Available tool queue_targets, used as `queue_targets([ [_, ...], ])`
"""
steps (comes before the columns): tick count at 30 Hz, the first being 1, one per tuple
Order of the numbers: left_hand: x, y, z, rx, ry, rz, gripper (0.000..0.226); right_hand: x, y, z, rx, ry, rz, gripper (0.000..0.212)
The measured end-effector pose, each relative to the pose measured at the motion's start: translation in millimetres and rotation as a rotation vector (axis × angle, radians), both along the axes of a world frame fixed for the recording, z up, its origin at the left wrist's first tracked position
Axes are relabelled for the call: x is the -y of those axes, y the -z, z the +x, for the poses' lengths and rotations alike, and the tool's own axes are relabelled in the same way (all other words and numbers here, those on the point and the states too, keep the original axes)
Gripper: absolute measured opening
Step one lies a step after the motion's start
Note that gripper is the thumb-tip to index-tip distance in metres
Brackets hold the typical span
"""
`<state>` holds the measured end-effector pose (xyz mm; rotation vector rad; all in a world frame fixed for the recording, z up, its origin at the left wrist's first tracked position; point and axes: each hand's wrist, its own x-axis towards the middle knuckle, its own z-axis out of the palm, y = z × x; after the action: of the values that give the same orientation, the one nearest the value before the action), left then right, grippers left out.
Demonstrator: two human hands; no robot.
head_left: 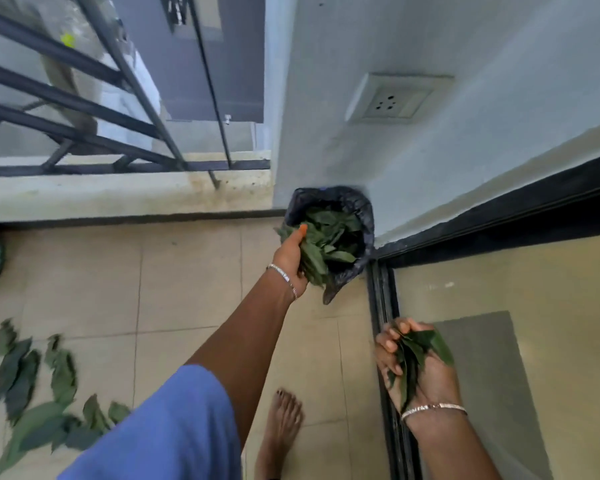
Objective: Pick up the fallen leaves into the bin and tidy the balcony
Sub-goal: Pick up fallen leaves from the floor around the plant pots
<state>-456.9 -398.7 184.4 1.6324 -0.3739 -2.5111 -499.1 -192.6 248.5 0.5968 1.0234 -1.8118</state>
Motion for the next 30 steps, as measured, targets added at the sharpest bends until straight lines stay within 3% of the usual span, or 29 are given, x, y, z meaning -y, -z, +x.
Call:
queue_targets([
  [5, 5.7, 15.1, -30.0, -0.065, 0.031, 0.052, 0.050, -12.9, 12.8, 4.8, 0.015, 0.066, 0.110, 0.020],
  [9, 3.8, 22.7, -18.2, -0.016, -0.027, 0.059, 0.060, -8.5, 19.9, 10.6, 0.064, 0.112, 0.138, 0.051],
  [13, 4.5, 36.5, 12.8, 0.085, -0.099, 0.117, 0.060, 20.6, 30.9, -0.1, 0.090, 0.152, 0.351, 0.021],
  [16, 13.2, 41.3, 34.9, 0.138, -0.101, 0.151, 0.057, 59.4, 63.7, -23.5, 0.057, 0.124, 0.493, 0.030],
  [21, 30.8, 44.9, 58.3, 0.167, -0.037, 0.149, 0.049, 142.7, 142.0, -80.7, -0.263, -0.074, 0.745, 0.028],
  [24, 41.7, 54.9, 59.4, 0.182, 0.025, 0.106, 0.044, 175.6, 181.9, -105.1, -0.618, -0.463, 1.005, 0.032],
  [26, 50.8, 64.1, 58.4, 0.192, 0.041, 0.079, 0.040, 186.0, 199.9, -112.7, -0.751, -0.673, 1.047, 0.043],
  [30, 63.1, 72.1, 60.9, 0.190, 0.034, 0.062, 0.035, 183.1, 195.3, -99.2, -0.995, -0.747, 1.198, 0.050],
])
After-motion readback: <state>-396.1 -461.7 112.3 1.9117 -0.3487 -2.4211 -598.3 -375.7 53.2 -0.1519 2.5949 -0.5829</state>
